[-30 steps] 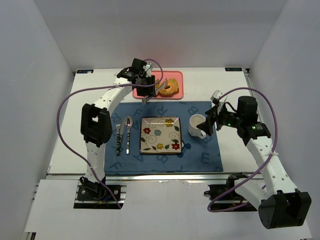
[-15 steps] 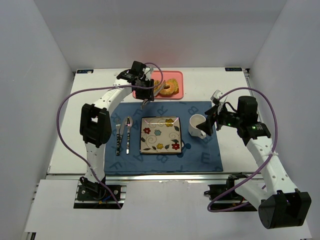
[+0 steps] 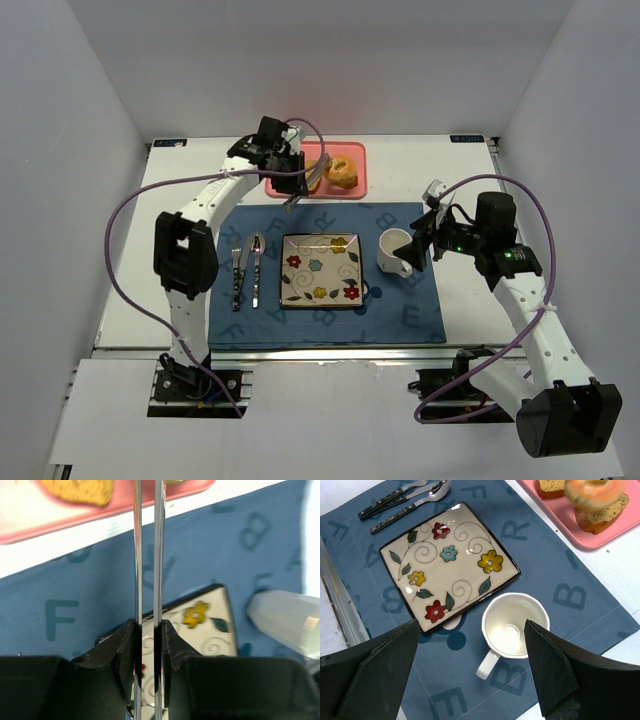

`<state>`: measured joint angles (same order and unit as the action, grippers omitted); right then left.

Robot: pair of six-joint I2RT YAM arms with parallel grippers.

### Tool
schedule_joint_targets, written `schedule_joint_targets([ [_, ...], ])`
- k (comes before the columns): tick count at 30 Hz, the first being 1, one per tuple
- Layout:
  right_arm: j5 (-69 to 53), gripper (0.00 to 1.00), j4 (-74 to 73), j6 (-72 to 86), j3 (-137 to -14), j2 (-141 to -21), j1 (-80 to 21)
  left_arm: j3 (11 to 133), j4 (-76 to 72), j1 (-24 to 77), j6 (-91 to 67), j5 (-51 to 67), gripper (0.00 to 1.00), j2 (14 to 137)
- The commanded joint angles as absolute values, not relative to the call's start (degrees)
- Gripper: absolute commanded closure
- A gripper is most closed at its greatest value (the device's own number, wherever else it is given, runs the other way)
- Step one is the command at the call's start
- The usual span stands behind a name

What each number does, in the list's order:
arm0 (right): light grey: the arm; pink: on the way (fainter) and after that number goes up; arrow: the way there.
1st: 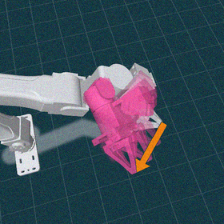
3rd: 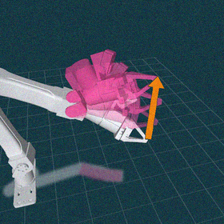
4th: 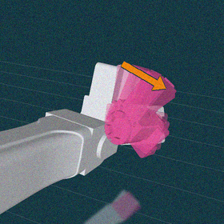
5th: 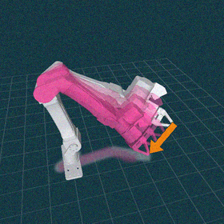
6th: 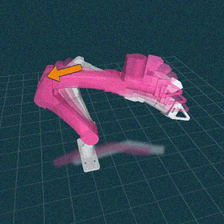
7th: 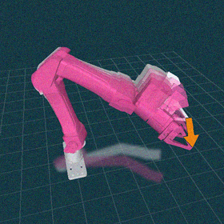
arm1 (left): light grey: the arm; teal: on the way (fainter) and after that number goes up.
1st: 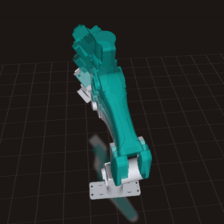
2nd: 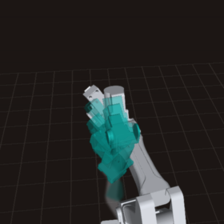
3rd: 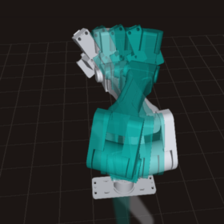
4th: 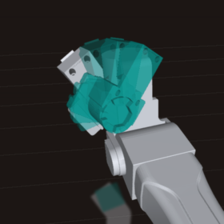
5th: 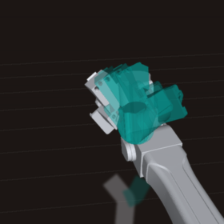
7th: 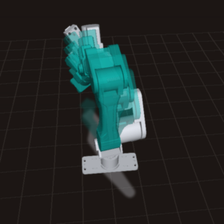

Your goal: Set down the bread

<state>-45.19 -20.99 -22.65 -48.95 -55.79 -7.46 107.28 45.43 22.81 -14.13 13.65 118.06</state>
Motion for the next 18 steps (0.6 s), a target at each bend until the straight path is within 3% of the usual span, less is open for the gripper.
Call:
schedule_joint_targets([
  [1, -46.32, 0.11, -19.86, -21.97, -48.69, -54.58, -7.12, 107.94, 40.43, 23.03, -16.26, 17.92, 0.97, 106.80],
  [4, -46.14, 0.10, -19.86, -21.97, -48.60, -54.23, -7.03, 102.50, 39.64, 23.03, -17.49, 20.30, 1.00, 101.11],
  [12, -46.76, 0.11, -20.04, -21.71, -48.34, -54.05, -6.85, 73.79, 45.86, 23.11, -16.97, 25.92, 1.00, 80.97],
  [18, -48.07, 0.11, -20.13, -21.10, -48.95, -55.28, -6.86, 61.54, 46.85, 24.60, -16.79, 26.81, 0.97, 70.41],
])
